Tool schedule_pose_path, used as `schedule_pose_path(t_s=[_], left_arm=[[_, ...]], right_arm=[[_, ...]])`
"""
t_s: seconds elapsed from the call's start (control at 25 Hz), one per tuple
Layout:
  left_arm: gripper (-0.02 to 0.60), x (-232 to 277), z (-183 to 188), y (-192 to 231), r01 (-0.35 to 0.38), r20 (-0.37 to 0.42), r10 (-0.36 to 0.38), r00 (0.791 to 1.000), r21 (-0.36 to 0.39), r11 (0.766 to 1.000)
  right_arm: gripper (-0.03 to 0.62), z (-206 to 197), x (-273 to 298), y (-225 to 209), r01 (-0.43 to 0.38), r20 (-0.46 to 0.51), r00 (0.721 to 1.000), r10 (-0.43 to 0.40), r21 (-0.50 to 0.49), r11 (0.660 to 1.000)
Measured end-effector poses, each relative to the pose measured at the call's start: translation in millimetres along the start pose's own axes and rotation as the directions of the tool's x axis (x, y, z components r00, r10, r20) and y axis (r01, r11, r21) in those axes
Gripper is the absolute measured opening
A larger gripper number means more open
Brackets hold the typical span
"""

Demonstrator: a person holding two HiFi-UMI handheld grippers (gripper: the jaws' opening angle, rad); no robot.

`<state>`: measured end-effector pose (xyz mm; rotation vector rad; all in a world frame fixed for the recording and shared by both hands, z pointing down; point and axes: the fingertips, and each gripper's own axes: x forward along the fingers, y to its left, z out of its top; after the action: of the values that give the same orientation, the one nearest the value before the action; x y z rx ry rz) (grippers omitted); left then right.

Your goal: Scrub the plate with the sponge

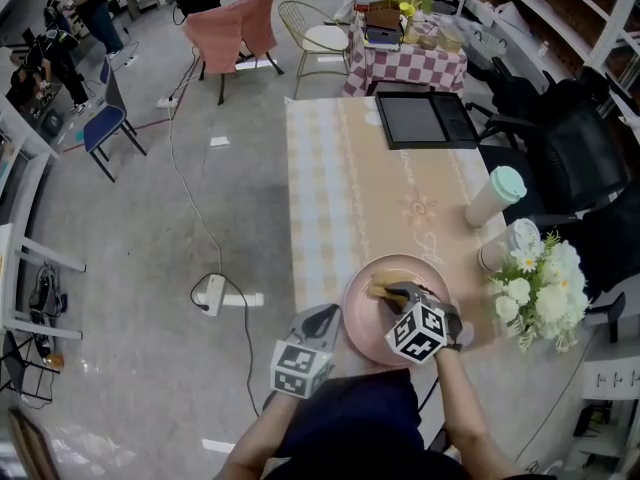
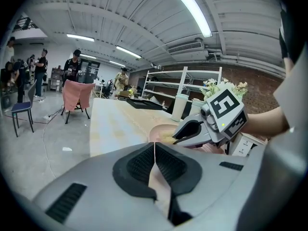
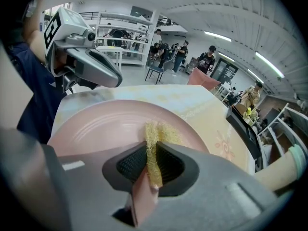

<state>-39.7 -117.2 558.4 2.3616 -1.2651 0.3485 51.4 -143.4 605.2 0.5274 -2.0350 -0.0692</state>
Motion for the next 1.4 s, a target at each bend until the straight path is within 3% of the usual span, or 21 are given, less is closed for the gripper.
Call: schedule_pose_path(t_s=[0.48, 1.4], left_arm=[[0.012, -3.0, -2.2, -4.8, 0.014, 0.003, -0.014, 1.000, -0.001, 1.000], [0.012, 2.1, -2.1, -22.8, 0.077, -0.010, -0.076, 0.997, 0.037, 0.996]], right_arm=[[0.057, -3.9, -9.7, 23.9, -0.009, -0.005, 1.000, 0.009, 0.011, 1.000], [0.057, -15.6, -31.7, 63.4, -0.102, -0.022, 0.994, 0.104, 0.075, 0.992]])
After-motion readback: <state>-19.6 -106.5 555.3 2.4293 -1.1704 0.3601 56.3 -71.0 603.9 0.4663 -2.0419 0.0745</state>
